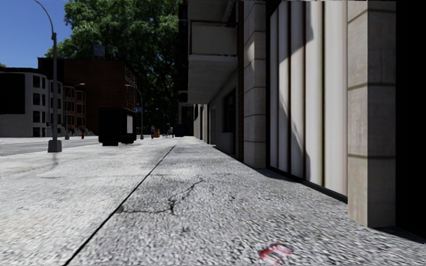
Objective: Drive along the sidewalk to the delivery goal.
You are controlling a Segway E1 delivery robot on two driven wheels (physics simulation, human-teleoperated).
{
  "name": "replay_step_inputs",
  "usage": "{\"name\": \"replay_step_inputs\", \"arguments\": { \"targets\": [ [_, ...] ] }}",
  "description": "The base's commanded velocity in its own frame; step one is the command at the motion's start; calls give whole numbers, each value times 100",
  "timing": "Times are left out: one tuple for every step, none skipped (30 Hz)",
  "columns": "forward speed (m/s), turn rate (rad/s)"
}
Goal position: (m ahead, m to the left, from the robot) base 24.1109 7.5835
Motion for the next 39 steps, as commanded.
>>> {"name": "replay_step_inputs", "arguments": {
  "targets": [
    [175,30],
    [176,30],
    [176,30],
    [176,30],
    [176,30],
    [176,25],
    [177,20],
    [177,17],
    [178,4],
    [179,0],
    [180,0],
    [180,0],
    [183,0],
    [195,0],
    [200,0],
    [200,0],
    [200,0],
    [200,0],
    [200,0],
    [200,0],
    [200,0],
    [200,0],
    [200,0],
    [200,0],
    [200,0],
    [200,0],
    [200,0],
    [200,0],
    [200,0],
    [200,0],
    [200,0],
    [200,6],
    [200,9],
    [200,10],
    [200,10],
    [200,4],
    [200,0],
    [200,0],
    [200,0]
  ]
}}
